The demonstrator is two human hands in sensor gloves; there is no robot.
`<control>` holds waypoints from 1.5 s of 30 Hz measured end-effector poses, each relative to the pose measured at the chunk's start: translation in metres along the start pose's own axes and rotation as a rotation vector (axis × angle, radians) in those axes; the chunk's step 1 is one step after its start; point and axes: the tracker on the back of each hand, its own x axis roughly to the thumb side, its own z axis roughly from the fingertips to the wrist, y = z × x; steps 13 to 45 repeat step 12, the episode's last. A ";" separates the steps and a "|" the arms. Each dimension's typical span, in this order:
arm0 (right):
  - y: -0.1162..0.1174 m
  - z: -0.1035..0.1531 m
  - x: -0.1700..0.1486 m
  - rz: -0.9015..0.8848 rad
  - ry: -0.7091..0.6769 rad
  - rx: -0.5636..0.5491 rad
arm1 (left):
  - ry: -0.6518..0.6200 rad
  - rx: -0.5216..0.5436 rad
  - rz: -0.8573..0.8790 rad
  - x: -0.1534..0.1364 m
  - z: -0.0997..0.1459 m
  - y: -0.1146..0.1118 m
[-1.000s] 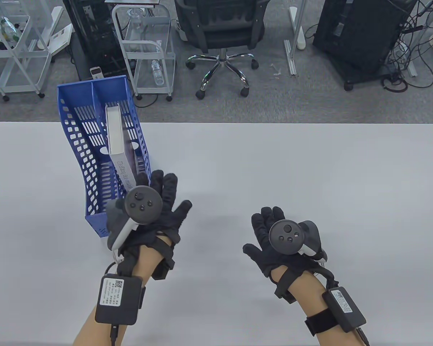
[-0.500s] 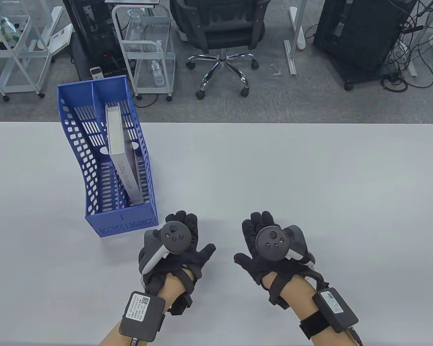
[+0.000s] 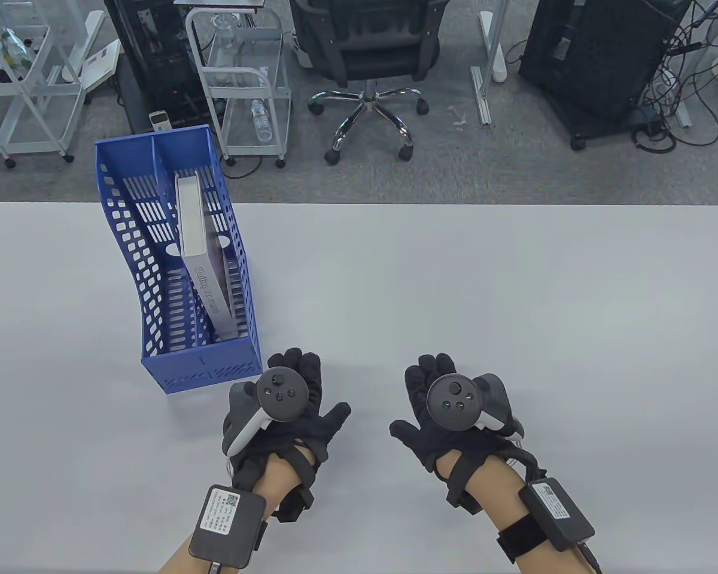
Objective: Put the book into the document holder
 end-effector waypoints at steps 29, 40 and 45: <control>0.001 0.000 0.000 -0.004 -0.003 0.007 | 0.009 -0.008 -0.008 0.000 0.000 -0.002; 0.001 0.000 0.000 -0.004 -0.003 0.007 | 0.009 -0.008 -0.008 0.000 0.000 -0.002; 0.001 0.000 0.000 -0.004 -0.003 0.007 | 0.009 -0.008 -0.008 0.000 0.000 -0.002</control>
